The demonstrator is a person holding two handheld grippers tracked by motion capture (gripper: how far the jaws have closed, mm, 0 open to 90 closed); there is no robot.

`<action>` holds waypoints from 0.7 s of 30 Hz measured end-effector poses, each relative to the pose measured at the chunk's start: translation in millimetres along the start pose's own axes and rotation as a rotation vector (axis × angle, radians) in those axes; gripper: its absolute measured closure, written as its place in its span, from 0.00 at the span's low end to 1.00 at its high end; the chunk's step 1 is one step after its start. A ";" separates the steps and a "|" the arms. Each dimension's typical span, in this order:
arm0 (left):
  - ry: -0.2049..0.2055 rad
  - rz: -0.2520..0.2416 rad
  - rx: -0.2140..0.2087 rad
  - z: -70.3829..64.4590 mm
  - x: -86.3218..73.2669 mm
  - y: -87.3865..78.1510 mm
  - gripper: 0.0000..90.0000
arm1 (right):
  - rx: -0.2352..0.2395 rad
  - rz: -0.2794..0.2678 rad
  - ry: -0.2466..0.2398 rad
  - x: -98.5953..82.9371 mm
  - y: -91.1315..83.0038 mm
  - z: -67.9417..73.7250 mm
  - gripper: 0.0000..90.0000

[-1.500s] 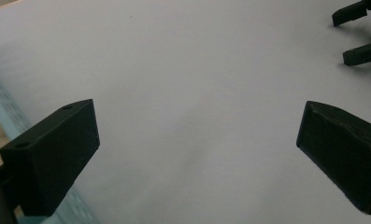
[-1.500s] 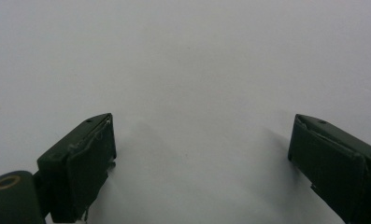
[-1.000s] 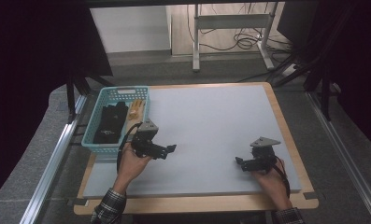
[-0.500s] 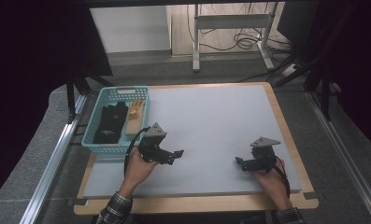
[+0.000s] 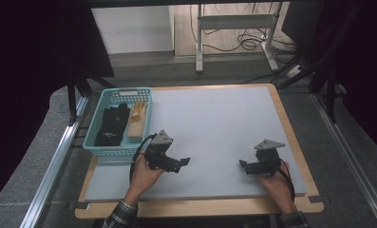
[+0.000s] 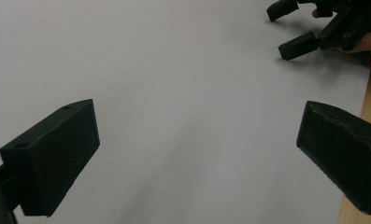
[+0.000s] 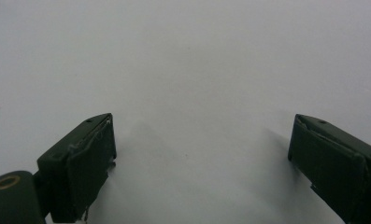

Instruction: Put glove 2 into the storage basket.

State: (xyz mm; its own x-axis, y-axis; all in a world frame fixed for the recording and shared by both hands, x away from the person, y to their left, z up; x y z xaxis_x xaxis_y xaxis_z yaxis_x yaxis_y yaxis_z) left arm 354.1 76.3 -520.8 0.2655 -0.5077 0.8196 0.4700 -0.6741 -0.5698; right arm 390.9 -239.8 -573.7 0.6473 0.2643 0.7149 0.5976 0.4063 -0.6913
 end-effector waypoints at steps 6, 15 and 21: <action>0.004 -0.008 -0.003 -5.2 -0.6 2.4 0.00 | 0.000 0.000 0.002 0.0 0.0 0.2 0.08; 0.017 -0.005 -0.008 -13.3 -3.5 8.0 0.00 | 0.000 0.000 0.002 0.0 0.0 0.2 0.08; 0.026 0.007 -0.011 -17.5 -6.4 13.6 0.00 | 0.000 0.000 0.000 0.0 0.0 0.0 0.08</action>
State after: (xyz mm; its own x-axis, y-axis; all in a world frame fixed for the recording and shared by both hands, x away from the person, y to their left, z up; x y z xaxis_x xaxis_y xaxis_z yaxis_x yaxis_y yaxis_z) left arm 344.0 61.0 -534.9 0.2465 -0.5259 0.8140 0.4589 -0.6765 -0.5760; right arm 390.9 -239.8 -573.7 0.6472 0.2643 0.7151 0.5976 0.4065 -0.6911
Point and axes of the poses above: each handheld gripper's, and its own axes: y roughly forward along the jaws, x roughly out of its top, z roughly to its left, the point moved 6 cm from there along y, roughly forward along the jaws, and after that the axes turned 13 degrees about y, right-handed, at the moved point
